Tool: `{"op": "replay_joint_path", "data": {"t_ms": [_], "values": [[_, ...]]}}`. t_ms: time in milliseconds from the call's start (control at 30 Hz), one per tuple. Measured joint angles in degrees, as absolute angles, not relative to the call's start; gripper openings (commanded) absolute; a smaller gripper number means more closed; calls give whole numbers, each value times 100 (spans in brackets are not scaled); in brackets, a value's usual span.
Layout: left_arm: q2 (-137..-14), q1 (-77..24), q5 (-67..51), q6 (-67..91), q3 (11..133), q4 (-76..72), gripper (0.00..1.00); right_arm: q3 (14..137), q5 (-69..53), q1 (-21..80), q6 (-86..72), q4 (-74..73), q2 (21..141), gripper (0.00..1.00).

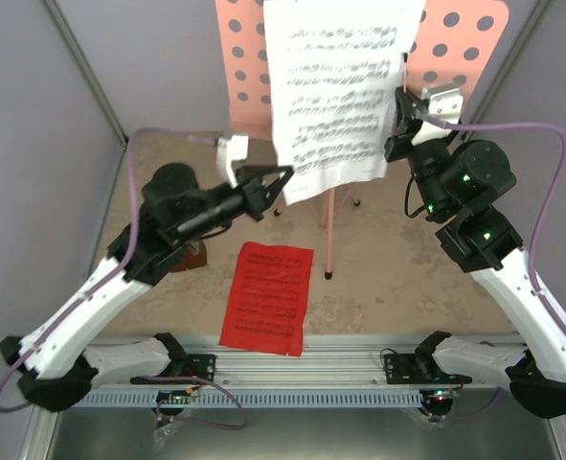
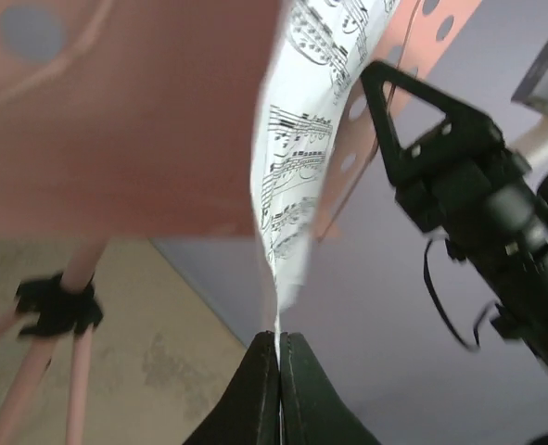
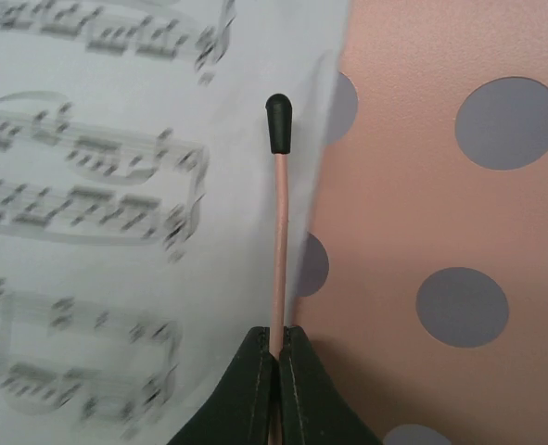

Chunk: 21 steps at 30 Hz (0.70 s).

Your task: Pack up the instrument practice props

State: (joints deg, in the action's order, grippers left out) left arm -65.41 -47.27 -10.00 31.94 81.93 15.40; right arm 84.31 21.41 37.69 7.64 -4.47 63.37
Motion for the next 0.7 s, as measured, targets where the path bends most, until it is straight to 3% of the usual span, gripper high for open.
{"op": "replay_joint_path", "data": {"t_ms": [233, 333, 500, 700], "values": [[-4860, -4727, -961, 3774, 6416, 1813, 0, 8211, 2128, 3765, 672, -296, 6237, 12], [-4320, -4727, -1002, 4101, 5682, 2053, 0, 8088, 2117, 3763, 620, -318, 6233, 22], [-3312, -4727, -991, 4777, 4331, 2189, 0, 7985, 2005, 3763, 598, -390, 6233, 47], [-2589, -4727, -851, 5518, 2845, 2161, 0, 7859, 1732, 3763, 456, -565, 6073, 59]]}}
